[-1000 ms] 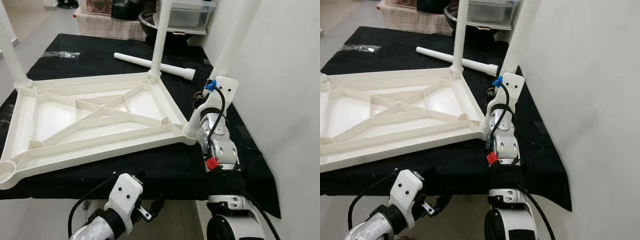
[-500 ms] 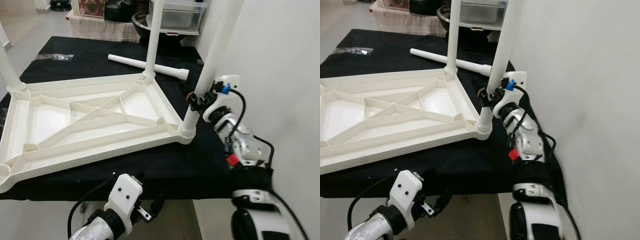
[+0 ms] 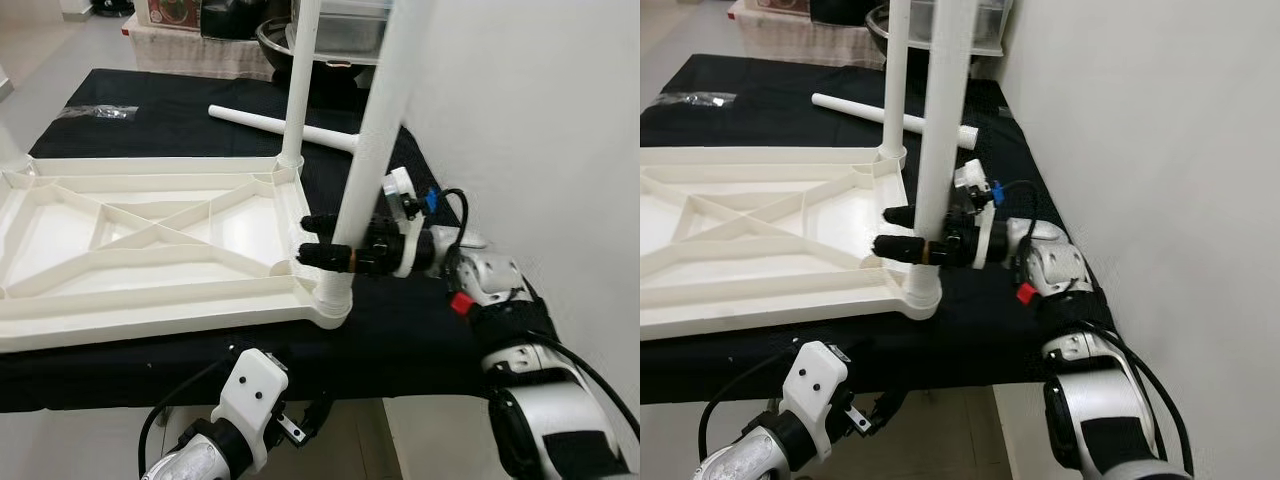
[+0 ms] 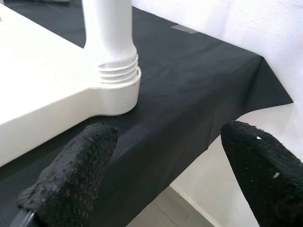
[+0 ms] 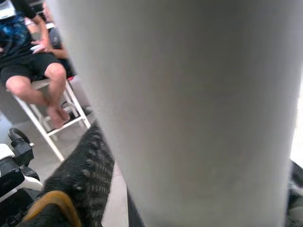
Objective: Building children table
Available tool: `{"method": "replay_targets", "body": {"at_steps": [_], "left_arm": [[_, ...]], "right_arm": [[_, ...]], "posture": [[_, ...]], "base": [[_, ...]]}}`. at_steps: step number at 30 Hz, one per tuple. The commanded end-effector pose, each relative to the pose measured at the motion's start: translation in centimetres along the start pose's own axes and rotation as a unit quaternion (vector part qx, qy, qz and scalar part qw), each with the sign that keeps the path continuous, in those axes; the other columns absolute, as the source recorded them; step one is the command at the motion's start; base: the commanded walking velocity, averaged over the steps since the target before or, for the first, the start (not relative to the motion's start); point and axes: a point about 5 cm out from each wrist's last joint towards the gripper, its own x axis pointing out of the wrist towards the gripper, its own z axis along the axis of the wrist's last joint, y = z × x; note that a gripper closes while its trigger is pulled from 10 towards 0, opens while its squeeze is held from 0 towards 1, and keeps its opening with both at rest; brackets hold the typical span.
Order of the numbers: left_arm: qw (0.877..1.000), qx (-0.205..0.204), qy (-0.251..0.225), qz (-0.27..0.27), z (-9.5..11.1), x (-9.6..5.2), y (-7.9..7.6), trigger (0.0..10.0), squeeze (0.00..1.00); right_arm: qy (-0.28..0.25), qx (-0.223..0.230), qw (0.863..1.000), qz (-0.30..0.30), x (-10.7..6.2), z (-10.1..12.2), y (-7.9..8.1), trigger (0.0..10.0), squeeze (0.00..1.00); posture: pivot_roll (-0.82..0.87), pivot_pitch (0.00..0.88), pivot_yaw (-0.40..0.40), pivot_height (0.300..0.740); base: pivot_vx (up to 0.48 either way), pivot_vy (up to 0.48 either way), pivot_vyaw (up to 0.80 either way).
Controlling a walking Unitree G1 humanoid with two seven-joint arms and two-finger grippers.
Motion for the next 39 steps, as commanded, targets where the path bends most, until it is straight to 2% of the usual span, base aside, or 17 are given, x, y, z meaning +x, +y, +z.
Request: {"method": "replay_targets", "body": {"at_steps": [1, 6, 10, 15, 17, 18, 21, 22, 23, 24, 25, 28, 33, 34, 36, 37, 39], "left_arm": [[1.000, -0.007, 0.002, -0.004, -0.1, 0.0, -0.5, 10.0, 0.00], [1.000, -0.008, 0.001, -0.004, -0.1, 0.0, -0.5, 10.0, 0.00], [1.000, -0.009, 0.002, -0.004, -0.1, 0.0, -0.4, 10.0, 0.00], [1.000, -0.009, 0.002, -0.003, -0.2, 0.0, -0.2, 10.0, 0.00], [1.000, -0.009, 0.002, -0.003, -0.2, 0.0, -0.1, 10.0, 0.00], [1.000, -0.009, 0.002, -0.003, -0.2, 0.0, -0.1, 10.0, 0.00], [1.000, -0.006, 0.003, -0.003, -0.2, 0.1, 0.0, 10.0, 0.00], [1.000, -0.006, 0.003, -0.003, -0.2, 0.1, 0.0, 10.0, 0.00], [1.000, -0.005, 0.003, -0.003, -0.2, 0.2, 0.1, 10.0, 0.00], [1.000, -0.005, 0.004, -0.003, -0.2, 0.1, 0.1, 10.0, 0.00], [1.000, -0.005, 0.004, -0.003, -0.2, 0.1, 0.1, 10.0, 0.00], [1.000, -0.006, 0.004, -0.004, -0.2, 0.1, 0.1, 10.0, 0.00], [1.000, -0.004, 0.005, -0.003, -0.2, 0.1, 0.2, 10.0, 0.00], [1.000, -0.004, 0.005, -0.002, -0.2, 0.1, 0.1, 10.0, 0.00], [1.000, -0.004, 0.005, -0.002, -0.2, 0.1, 0.1, 10.0, 0.00], [1.000, -0.004, 0.005, -0.002, -0.2, 0.1, 0.1, 10.0, 0.00], [1.000, -0.005, 0.005, -0.003, -0.2, 0.1, 0.1, 10.0, 0.00]], "right_arm": [[-0.020, -0.007, 1.000, -0.001, 0.9, 0.3, -0.3, 0.0, 0.00], [-0.062, -0.003, 0.994, -0.095, 0.9, 0.3, -1.2, 0.0, 0.00], [-0.066, 0.018, 0.974, -0.216, 0.2, -0.2, -2.3, 0.0, 0.00], [-0.071, -0.009, 0.930, -0.361, -0.9, -0.4, -2.7, 0.0, 0.00], [-0.079, -0.011, 0.884, -0.460, -1.6, -0.6, -3.0, 0.0, 0.00], [-0.079, -0.011, 0.884, -0.460, -1.6, -0.6, -3.0, 0.0, 0.00], [-0.066, -0.020, 0.775, -0.628, -3.6, -1.2, -3.0, 0.0, 0.00], [-0.066, -0.020, 0.775, -0.628, -3.6, -1.2, -3.0, 0.0, 0.00], [-0.061, -0.033, 0.726, -0.684, -4.2, -1.1, -2.8, 0.0, 0.00], [-0.067, -0.036, 0.661, -0.746, -4.5, -0.8, -2.3, 0.0, 0.00], [-0.076, -0.030, 0.635, -0.768, -4.4, -0.7, -2.1, 0.0, 0.00], [-0.088, -0.018, 0.614, -0.784, -3.8, -0.6, -1.9, 0.0, 0.00], [-0.093, 0.027, 0.606, -0.790, -2.0, -0.9, -2.1, 0.0, 0.00], [-0.106, 0.029, 0.613, -0.782, -1.4, -0.7, -2.0, 10.0, 0.00], [-0.106, 0.029, 0.613, -0.782, -1.4, -0.7, -2.0, 10.0, 0.00], [-0.123, 0.018, 0.634, -0.764, -1.1, -0.2, -2.0, 10.0, 1.00], [-0.126, 0.009, 0.643, -0.756, -1.2, 0.0, -1.9, 10.0, 1.00]], "posture": [[0.18, 0.086, -0.156, 0.740], [0.19, 0.092, -0.156, 0.740], [0.17, 0.095, -0.144, 0.740], [0.15, 0.097, -0.139, 0.740], [0.15, 0.099, -0.137, 0.740], [0.15, 0.099, -0.137, 0.740], [0.16, 0.098, -0.128, 0.740], [0.16, 0.098, -0.128, 0.740], [0.15, 0.100, -0.123, 0.740], [0.15, 0.097, -0.120, 0.740], [0.15, 0.097, -0.120, 0.740], [0.15, 0.098, -0.123, 0.740], [0.16, 0.100, -0.128, 0.740], [0.16, 0.099, -0.125, 0.740], [0.16, 0.099, -0.125, 0.740], [0.16, 0.094, -0.125, 0.740], [0.15, 0.096, -0.123, 0.740]], "base": [[0.000, 0.000, 0.00], [0.000, 0.000, 0.00], [0.000, 0.000, 0.00], [0.000, 0.000, 0.00], [0.000, 0.000, 0.00], [0.000, 0.000, 0.00], [0.000, 0.000, 0.00], [0.000, 0.000, 0.00], [0.000, 0.000, 0.00], [0.000, 0.000, 0.00], [0.000, 0.000, 0.00], [0.000, 0.000, 0.00], [0.000, 0.000, 0.00], [0.000, 0.000, 0.00], [0.000, 0.000, 0.00], [0.000, 0.000, 0.00], [0.000, 0.000, 0.00]]}}
